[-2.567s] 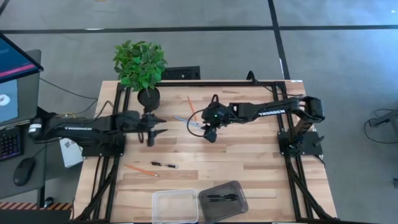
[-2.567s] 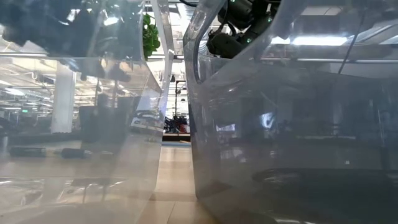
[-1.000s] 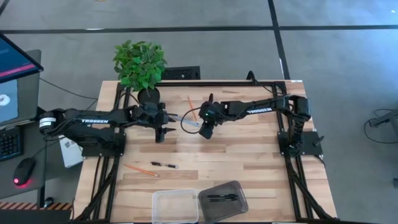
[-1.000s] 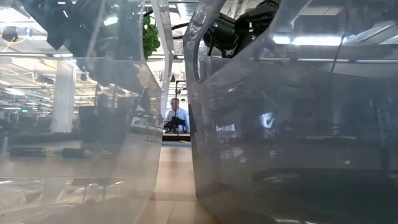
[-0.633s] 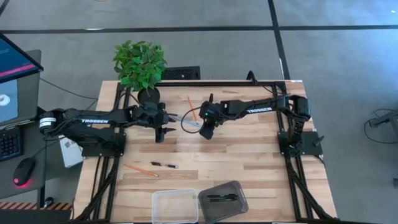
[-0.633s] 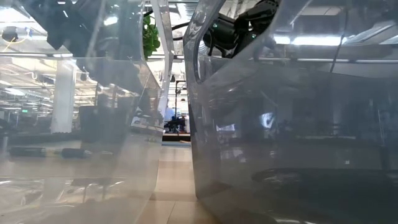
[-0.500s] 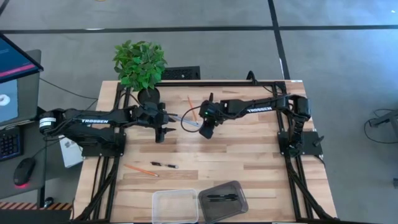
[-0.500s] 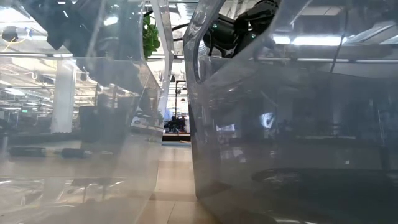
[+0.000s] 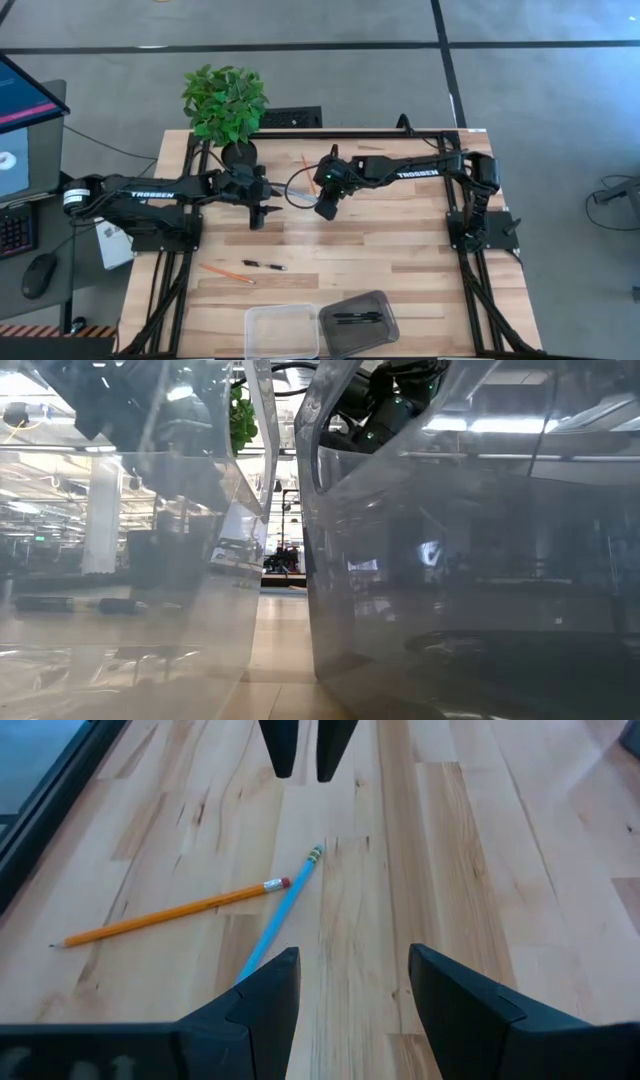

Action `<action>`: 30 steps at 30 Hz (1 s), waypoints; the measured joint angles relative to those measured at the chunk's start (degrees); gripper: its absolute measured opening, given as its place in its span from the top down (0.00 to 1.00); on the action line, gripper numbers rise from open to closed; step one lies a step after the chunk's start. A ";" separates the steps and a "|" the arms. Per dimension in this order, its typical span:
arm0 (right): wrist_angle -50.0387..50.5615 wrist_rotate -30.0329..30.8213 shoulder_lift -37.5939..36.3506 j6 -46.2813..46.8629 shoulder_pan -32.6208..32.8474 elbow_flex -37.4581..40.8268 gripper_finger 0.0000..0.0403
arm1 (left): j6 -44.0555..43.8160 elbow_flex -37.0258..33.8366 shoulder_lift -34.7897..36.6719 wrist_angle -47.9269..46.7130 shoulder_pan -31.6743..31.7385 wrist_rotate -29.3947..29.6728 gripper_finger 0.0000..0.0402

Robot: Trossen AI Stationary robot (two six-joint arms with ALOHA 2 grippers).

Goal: Sort pens & pencils
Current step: Put the light blue pencil into the transparent bin

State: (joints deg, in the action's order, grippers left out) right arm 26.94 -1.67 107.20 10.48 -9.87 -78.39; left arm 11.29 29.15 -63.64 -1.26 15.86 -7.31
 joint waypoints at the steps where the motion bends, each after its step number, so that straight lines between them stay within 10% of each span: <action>1: 0.00 0.00 0.00 -0.04 -0.02 0.00 0.62 | 0.02 0.00 0.00 -0.16 0.00 0.00 0.55; 19: 0.33 -0.99 0.01 -0.48 -0.43 -3.09 0.46 | 0.04 0.00 0.00 -0.74 0.00 0.09 0.55; 30: 23.56 -0.61 17.47 -5.89 0.73 -25.42 0.48 | -1.03 -0.02 0.02 -2.68 -0.06 0.16 0.55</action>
State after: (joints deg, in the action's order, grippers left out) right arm 50.50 -2.29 124.67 4.59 -9.14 -103.81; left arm 10.26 29.13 -63.61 -3.94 15.80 -7.15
